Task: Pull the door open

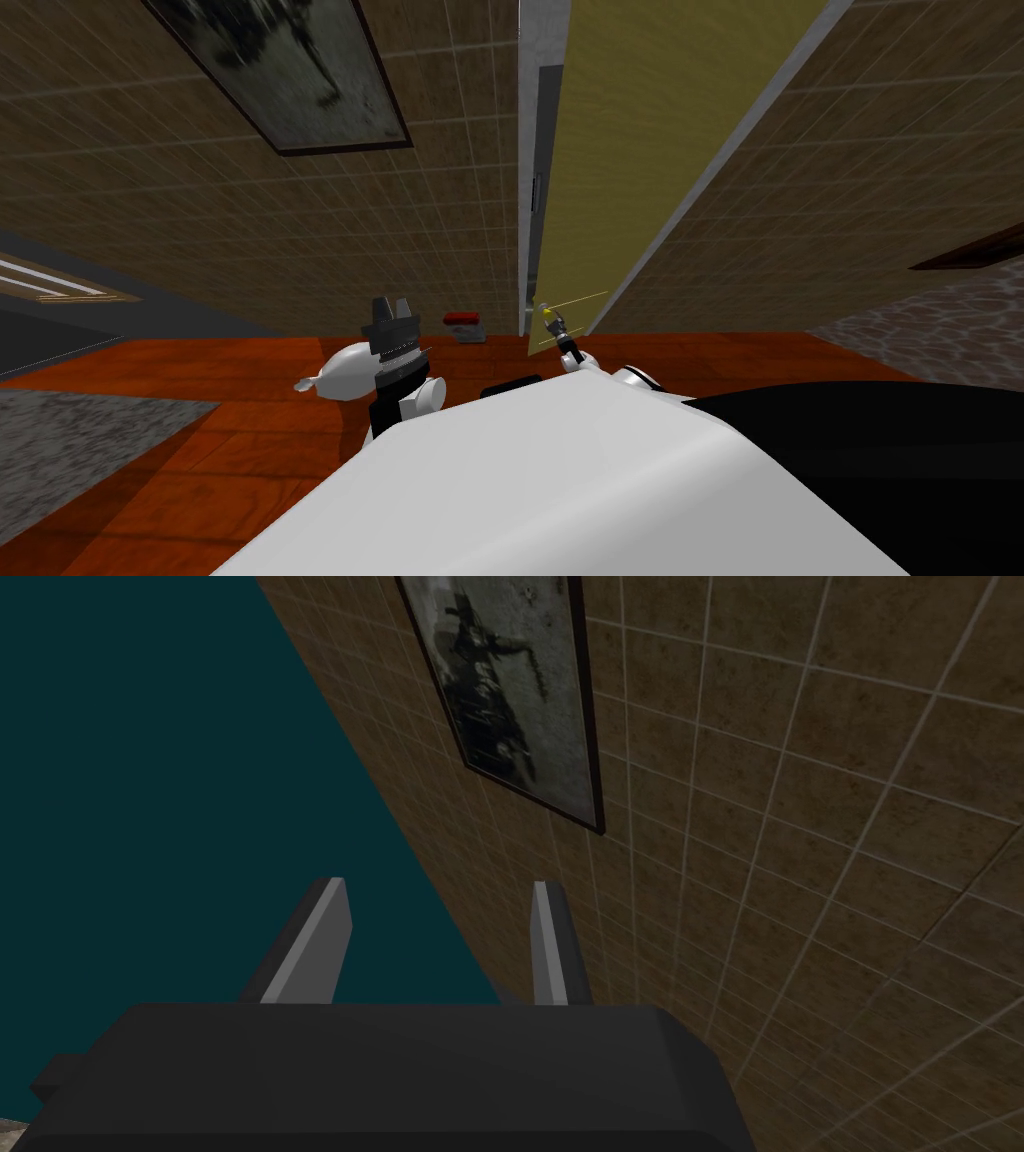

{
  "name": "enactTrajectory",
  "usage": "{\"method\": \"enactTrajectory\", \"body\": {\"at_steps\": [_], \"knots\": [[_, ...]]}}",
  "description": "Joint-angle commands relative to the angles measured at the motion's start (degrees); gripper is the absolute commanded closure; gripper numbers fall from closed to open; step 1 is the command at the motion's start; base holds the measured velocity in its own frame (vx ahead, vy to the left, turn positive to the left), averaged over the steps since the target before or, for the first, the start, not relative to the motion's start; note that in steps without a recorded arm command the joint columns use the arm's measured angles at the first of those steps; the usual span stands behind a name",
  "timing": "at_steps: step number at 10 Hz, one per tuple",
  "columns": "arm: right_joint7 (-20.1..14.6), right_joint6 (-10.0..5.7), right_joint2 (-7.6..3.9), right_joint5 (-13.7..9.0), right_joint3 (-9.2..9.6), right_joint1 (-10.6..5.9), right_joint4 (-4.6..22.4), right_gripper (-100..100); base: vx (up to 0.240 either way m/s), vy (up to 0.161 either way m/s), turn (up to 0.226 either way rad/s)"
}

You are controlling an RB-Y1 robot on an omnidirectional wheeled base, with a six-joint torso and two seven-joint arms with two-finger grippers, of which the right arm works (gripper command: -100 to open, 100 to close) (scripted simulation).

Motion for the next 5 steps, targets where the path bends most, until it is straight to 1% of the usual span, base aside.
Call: {"method": "enactTrajectory", "body": {"at_steps": [1, 2, 3, 4, 5], "knots": [[-2.9, 0.17, 0.03, -0.9, 0.79, -0.10, -0.2, -100, -0.070, -0.026, 0.060], [-3.8, 0.17, 0.03, -0.9, 0.79, -0.10, -0.2, -100, -0.053, -0.022, 0.020], [-5.8, 0.27, 0.04, -1.6, 1.34, -0.17, -0.3, -100, -0.053, -0.026, 0.033], [-6.2, 0.27, 0.04, -1.6, 1.34, -0.17, -0.3, -100, -0.040, -0.020, 0.020], [-8.5, 0.38, 0.05, -2.2, 1.90, -0.23, -0.4, -100, -0.044, -0.019, 0.033]]}}
